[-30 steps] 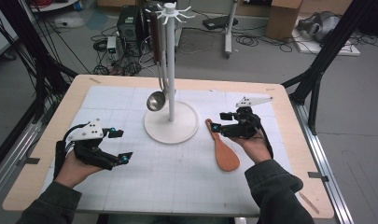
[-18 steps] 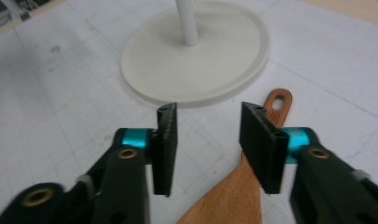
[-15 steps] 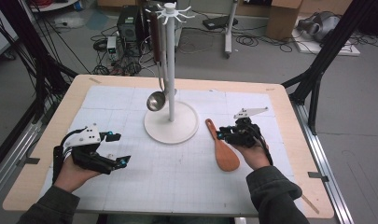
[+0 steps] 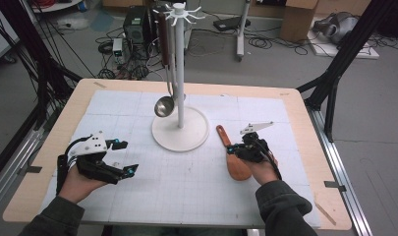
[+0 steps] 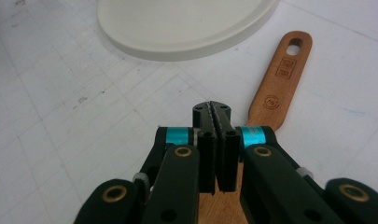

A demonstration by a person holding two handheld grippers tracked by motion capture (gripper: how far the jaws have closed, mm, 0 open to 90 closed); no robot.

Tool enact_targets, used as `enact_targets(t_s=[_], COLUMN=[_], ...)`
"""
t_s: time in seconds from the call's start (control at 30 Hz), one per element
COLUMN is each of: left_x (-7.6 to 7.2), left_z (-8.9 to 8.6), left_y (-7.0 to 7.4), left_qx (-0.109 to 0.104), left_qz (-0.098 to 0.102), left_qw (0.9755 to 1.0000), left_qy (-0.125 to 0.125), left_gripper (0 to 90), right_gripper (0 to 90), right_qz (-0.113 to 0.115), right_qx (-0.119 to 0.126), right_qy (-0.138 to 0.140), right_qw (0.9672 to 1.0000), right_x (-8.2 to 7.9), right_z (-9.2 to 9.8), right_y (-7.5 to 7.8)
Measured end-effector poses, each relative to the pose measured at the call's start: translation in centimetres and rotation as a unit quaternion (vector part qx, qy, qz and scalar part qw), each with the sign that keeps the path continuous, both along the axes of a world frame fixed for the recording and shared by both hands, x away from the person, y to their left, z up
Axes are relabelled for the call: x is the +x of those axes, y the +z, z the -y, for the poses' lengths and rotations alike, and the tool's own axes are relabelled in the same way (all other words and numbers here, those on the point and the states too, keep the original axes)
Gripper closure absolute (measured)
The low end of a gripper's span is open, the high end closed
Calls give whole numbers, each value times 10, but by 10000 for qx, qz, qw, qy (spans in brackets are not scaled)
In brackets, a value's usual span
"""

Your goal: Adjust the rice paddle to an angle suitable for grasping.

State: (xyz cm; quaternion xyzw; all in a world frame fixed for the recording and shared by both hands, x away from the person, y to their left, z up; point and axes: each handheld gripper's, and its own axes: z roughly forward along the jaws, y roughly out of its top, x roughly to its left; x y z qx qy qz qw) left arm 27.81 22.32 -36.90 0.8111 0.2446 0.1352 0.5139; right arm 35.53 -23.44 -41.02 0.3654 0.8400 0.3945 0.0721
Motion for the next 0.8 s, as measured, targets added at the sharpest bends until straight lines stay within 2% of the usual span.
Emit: enact_targets(t_s=[0.27, 0.5, 0.63, 0.8], left_x=[1, 2, 1, 1], left_z=[-1, -1, -1, -1], left_y=[-2, -2, -2, -3], left_qx=[10, 38, 3, -1], left_qz=[-10, -10, -35, -40], left_qw=[10000, 10000, 10000, 10000], left_qy=[4, -19, -12, -3], left_gripper=[140, 140, 140, 140], right_gripper=[896, 896, 896, 897], right_qz=[-146, -200, -268, -282], right_qx=[-76, -306, -433, -458], right_qy=[58, 148, 134, 119], right_qw=[9998, 9992, 9986, 9985], right_x=[1, 0, 0, -2], right_z=[-8, -18, -19, -18], right_y=[-14, -20, -24, -24])
